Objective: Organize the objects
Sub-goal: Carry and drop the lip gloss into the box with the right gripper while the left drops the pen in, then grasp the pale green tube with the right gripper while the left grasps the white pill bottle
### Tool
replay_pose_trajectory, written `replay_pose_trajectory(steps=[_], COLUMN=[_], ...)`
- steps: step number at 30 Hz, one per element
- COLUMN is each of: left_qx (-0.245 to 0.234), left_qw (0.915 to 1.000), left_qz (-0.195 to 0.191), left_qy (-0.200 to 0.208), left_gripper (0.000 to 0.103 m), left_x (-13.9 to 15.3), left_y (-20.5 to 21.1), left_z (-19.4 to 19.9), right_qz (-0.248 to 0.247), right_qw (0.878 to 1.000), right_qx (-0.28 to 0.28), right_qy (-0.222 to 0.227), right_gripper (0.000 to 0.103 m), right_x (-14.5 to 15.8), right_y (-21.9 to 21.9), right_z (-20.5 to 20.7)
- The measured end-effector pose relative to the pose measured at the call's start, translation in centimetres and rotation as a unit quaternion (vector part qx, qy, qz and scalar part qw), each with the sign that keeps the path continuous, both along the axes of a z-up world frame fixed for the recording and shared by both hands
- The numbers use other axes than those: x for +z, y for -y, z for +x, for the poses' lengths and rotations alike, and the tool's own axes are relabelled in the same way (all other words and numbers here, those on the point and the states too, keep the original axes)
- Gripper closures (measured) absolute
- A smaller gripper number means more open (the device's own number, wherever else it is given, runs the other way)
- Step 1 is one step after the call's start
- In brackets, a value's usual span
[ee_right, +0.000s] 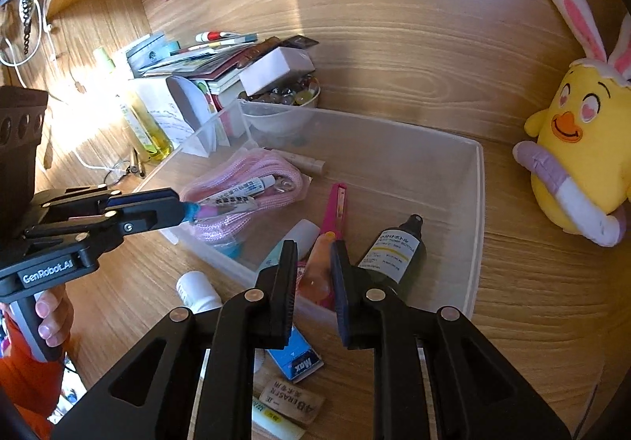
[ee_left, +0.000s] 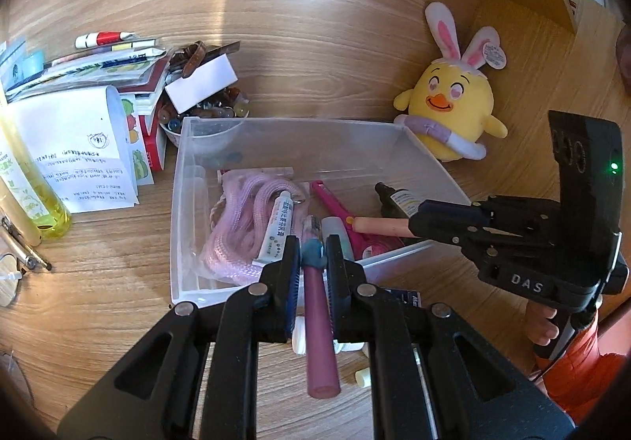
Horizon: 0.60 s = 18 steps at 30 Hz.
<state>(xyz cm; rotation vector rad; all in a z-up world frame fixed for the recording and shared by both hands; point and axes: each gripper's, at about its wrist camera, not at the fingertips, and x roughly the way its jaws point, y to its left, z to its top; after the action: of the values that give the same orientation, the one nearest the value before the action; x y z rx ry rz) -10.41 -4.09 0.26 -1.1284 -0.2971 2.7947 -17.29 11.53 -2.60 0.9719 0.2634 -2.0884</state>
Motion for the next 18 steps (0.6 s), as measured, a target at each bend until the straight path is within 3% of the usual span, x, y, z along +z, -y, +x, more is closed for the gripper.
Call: replay_pose_trajectory(steps=[8,13,18], left_qx=[-0.005,0.001,0.002], left_qw=[0.9996,0.9984,0.9985], left_qz=[-0.018,-0.037,-0.041], left_qy=[-0.022,-0.042,-0.036], left_gripper=[0.09,0.069,0.06], left_x=[1.5,2.7,2.4], left_y=[-0.9,-1.3,-1.4], left_z=[1.8,3.8,5.3], right_qz=[-0.015,-0.019,-0.01], right_qw=[1.0,0.999,0.999], right_qx=[0.011,0.02,0.039], right_qy=[-0.013,-0.019,-0.009], right_gripper=[0.082,0.075,0.07], right_x=[1.6,2.0,0.8], right_y=[-1.5,-2.2,-2.5], right_z=[2.6,4.8,7.0])
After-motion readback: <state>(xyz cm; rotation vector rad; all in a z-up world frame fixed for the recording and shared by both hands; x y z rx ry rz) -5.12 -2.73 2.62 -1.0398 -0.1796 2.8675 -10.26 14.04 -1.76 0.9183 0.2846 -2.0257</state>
